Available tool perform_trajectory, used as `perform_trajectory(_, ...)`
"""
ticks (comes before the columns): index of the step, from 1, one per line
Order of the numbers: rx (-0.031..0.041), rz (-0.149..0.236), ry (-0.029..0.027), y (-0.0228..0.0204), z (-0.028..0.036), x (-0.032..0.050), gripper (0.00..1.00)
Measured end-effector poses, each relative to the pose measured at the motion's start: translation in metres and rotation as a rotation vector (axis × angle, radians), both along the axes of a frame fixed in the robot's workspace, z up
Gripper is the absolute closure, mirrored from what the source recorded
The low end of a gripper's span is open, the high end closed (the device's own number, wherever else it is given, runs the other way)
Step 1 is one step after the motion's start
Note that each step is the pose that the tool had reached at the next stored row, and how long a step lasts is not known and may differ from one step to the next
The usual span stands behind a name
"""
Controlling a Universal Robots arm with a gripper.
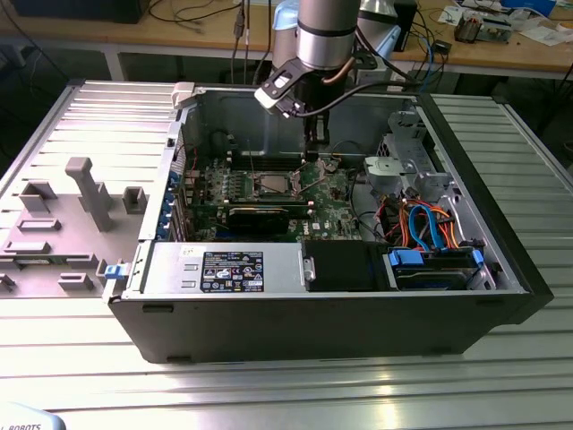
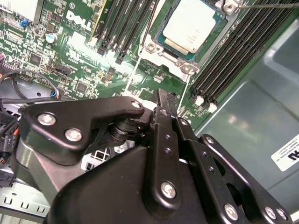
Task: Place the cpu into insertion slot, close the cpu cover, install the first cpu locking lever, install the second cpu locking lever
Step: 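Close the cpu cover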
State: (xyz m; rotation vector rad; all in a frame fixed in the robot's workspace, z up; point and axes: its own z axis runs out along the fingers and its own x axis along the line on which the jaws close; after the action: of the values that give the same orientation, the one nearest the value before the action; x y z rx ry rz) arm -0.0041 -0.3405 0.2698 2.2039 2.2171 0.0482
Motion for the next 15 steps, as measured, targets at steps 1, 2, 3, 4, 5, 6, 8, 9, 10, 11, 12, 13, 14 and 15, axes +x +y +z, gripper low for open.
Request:
perform_trajectory(1,0.0,0.0,0.0,0.0,-0.0002,0.0007,0.89)
perform_trajectory(2,0.0002,0.0,0.0,0.0,-0.0006,0.0014,0.89)
perform_trajectory(3,0.0001,0.0,0.0,0.0,-0.001,0.0019,0.89)
perform_trajectory(4,-0.0001,0.0,0.0001,0.0,-0.0012,0.0023,0.89)
perform_trajectory(5,-0.0002,0.001,0.0001,0.0,-0.0012,0.0025,0.89)
perform_trajectory(6,-0.0003,0.001,0.0001,0.0,-0.0012,0.0025,0.89)
perform_trajectory(8,0.0,0.001,0.0001,0.0,-0.0016,0.0031,0.89)
perform_trajectory(9,0.0,0.001,0.0001,0.0,-0.0016,0.0031,0.89)
perform_trajectory(10,0.0,0.001,0.0001,0.0,-0.0016,0.0031,0.89)
perform_trajectory(11,0.0,0.001,0.0001,0.0,-0.0016,0.0031,0.89)
perform_trajectory(12,0.0,0.001,0.0,0.0,-0.0017,0.0032,0.89)
perform_trajectory(13,0.0,0.001,0.0,0.0,-0.0017,0.0032,0.89)
perform_trajectory(14,0.0,0.001,0.0,0.0,-0.0017,0.0032,0.89)
perform_trajectory(15,0.0,0.001,0.0,0.0,-0.0017,0.0032,0.89)
